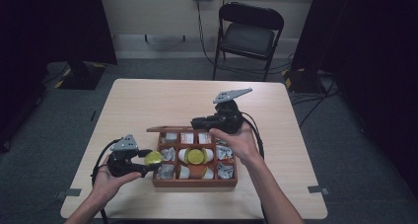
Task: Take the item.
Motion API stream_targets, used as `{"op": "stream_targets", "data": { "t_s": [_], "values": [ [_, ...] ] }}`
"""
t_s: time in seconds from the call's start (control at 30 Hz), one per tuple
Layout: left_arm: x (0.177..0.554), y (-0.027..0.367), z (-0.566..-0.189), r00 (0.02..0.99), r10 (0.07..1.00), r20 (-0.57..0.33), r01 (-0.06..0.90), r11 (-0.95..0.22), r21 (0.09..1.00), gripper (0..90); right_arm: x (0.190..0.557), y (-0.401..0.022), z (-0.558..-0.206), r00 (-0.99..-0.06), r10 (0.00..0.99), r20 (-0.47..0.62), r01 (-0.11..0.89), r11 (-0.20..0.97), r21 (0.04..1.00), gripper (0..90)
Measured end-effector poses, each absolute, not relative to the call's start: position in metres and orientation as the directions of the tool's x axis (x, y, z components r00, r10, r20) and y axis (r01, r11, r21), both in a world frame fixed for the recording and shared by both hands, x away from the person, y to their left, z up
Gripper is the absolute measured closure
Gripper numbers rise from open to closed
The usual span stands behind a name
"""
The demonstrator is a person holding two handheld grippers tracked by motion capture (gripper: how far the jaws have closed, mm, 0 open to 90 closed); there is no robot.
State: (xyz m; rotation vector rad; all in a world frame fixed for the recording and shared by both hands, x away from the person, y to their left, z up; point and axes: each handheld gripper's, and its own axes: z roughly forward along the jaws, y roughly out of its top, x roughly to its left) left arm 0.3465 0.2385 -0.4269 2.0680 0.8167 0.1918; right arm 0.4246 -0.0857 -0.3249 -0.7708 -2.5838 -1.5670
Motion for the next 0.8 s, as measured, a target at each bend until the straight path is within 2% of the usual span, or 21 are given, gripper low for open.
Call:
{"op": "stream_targets", "data": {
  "t_s": [0.7, 0.8],
  "values": [
    [0.385, 0.28, -0.428, 0.656, 0.741, -0.145, 0.54, -0.326, 0.776, 38.1, 0.425, -0.086, -0.325, -0.878, 0.396, 0.269, 0.422, 0.374, 0.826, 82.4],
    [0.393, 0.28, -0.43, 0.655, 0.745, -0.13, 0.547, -0.348, 0.762, 38.1, 0.425, -0.086, -0.325, -0.877, 0.397, 0.27, 0.423, 0.373, 0.826, 82.4]
  ]
}}
